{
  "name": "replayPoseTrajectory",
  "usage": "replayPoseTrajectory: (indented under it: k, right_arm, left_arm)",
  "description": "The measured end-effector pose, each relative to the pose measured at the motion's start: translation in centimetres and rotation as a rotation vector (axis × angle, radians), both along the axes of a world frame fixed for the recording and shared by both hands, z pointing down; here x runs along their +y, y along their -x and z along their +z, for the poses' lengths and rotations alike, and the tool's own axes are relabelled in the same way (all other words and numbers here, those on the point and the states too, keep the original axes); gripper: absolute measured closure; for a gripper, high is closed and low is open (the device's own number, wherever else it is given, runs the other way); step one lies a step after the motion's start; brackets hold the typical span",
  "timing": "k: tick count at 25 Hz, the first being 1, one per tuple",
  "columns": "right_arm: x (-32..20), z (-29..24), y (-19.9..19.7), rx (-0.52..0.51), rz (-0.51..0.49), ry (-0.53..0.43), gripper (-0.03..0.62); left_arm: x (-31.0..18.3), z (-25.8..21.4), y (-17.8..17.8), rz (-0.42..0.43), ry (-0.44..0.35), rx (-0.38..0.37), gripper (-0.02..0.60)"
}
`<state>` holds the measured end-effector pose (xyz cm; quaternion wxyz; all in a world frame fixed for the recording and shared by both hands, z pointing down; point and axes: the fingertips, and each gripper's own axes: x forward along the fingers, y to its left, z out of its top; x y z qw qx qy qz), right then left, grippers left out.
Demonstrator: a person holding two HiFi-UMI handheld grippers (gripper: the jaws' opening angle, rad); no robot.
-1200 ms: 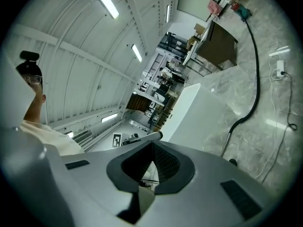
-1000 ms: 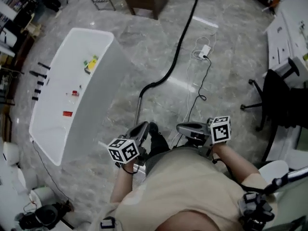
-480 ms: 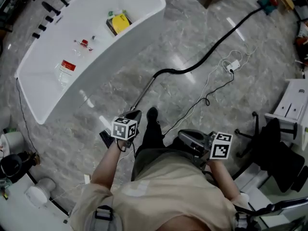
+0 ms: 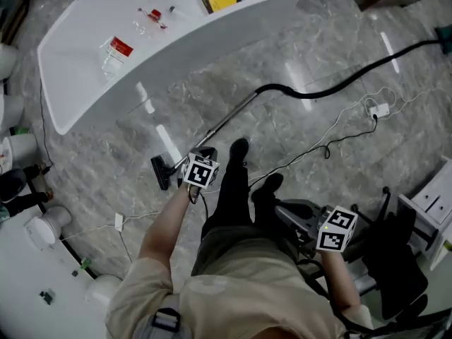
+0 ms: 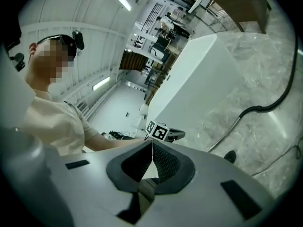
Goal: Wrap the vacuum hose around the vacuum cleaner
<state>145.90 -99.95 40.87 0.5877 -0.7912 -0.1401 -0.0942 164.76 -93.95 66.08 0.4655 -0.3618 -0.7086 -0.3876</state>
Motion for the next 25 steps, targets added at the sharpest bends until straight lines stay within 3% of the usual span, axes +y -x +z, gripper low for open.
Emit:
replayPoseTrajectory:
  k: [3,7,16,21,23,24,25]
  right_arm:
    - [0.3,3.0,1.7,-0.016,0.028,-0.042,0.589]
    - [0.8,7.3,1.2,0.047,0.088,-0.120,0.589]
    - [-2.2,18.5,-2.9,0.091,-0.006,-0.235,0.589]
    - [-2.9,24.8,-1.6,0.007,-0.058,-0.273,0.589]
    - [-2.1,27.6,-0.2,-0.054,-0.039,-0.277,0.589]
    - [-1.3,28.9,0.5,-0.082,-0.011,-0.288,0.589]
    - [-0.4,30.1,1.0,-0.102,0.025,-0.301,0.589]
  left_arm:
    - [-2.1,4.7,-0.7,0.003,-0.038,0.045,0.577]
    - [-4.6,10.9,-2.7,0.016,-0.052,0.105,0.577]
    - [-8.4,25.6,-7.7,0.122,-0.128,0.220,0.575]
    - [-8.5,34.5,-9.8,0.153,-0.160,0.262,0.574]
    - [-8.3,38.1,-10.3,0.166,-0.176,0.267,0.505]
    - [-8.4,39.9,-10.4,0.151,-0.207,0.258,0.395]
    - [-8.6,41.5,-10.6,0.116,-0.253,0.243,0.215]
